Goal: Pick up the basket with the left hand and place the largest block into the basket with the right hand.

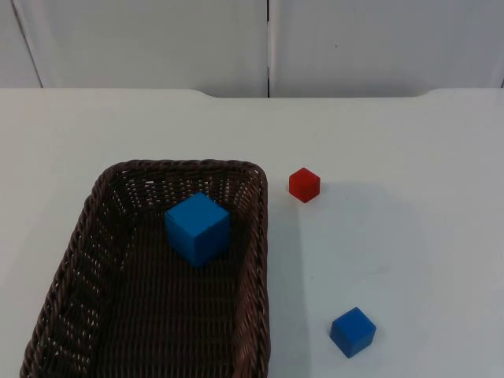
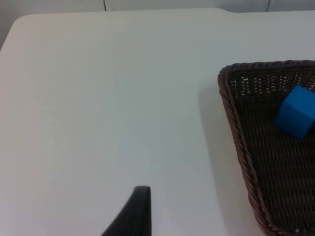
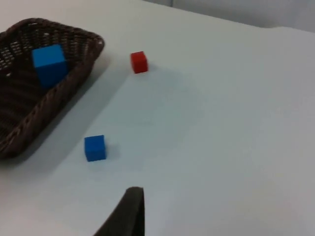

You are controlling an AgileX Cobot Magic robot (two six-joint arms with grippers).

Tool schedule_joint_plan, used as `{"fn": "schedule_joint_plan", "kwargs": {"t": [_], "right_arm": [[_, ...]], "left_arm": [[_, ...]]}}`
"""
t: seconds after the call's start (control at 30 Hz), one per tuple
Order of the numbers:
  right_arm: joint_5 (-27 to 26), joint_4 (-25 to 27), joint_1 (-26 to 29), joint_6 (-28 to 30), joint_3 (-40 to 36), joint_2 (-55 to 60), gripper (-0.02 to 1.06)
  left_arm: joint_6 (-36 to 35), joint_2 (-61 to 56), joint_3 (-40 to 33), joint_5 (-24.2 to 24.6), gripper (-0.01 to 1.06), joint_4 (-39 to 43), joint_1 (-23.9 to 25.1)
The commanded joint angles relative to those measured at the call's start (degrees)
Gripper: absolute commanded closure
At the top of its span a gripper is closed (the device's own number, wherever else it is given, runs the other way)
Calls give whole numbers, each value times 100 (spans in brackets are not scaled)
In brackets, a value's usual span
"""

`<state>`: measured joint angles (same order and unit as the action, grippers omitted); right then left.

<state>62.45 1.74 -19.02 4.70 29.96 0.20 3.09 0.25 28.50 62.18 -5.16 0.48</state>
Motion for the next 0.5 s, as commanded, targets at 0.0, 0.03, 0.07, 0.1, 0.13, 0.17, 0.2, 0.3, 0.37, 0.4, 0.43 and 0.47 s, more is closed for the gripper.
{"fn": "schedule_joint_plan", "kwargs": {"t": [0.0, 0.03, 0.07, 0.1, 0.13, 0.17, 0.2, 0.3, 0.37, 0.4, 0.43, 0.47], "right_arm": [[-67, -8, 188, 12, -31, -20, -1], [-67, -8, 307, 12, -31, -20, -1], [-67, -8, 420, 12, -31, -20, -1], [-67, -8, 420, 12, -31, -20, -1], [-67, -8, 565, 12, -31, -20, -1], [-67, -8, 668, 12, -31, -20, -1], [-67, -8, 763, 12, -31, -20, -1], [-67, -8, 932, 12, -31, -20, -1], [-67, -8, 1080, 12, -31, -20, -1], [-67, -8, 1156, 12, -31, -20, -1], [-67, -8, 1156, 12, -31, -20, -1], [-67, -8, 1225, 12, -31, -20, -1]], "left_arm": [[0, -25, -27, -71, 0, -3, 12], [0, -25, -27, -71, 0, -3, 12], [0, -25, -27, -71, 0, -3, 12], [0, -25, -27, -71, 0, -3, 12], [0, -25, -27, -71, 0, -3, 12], [0, -25, -27, -71, 0, -3, 12], [0, -25, -27, -71, 0, -3, 12], [0, -25, -27, -71, 0, -3, 12], [0, -25, -27, -71, 0, -3, 12], [0, -25, -27, -71, 0, -3, 12], [0, -25, -27, -71, 0, -3, 12], [0, -25, -27, -71, 0, -3, 12]]}}
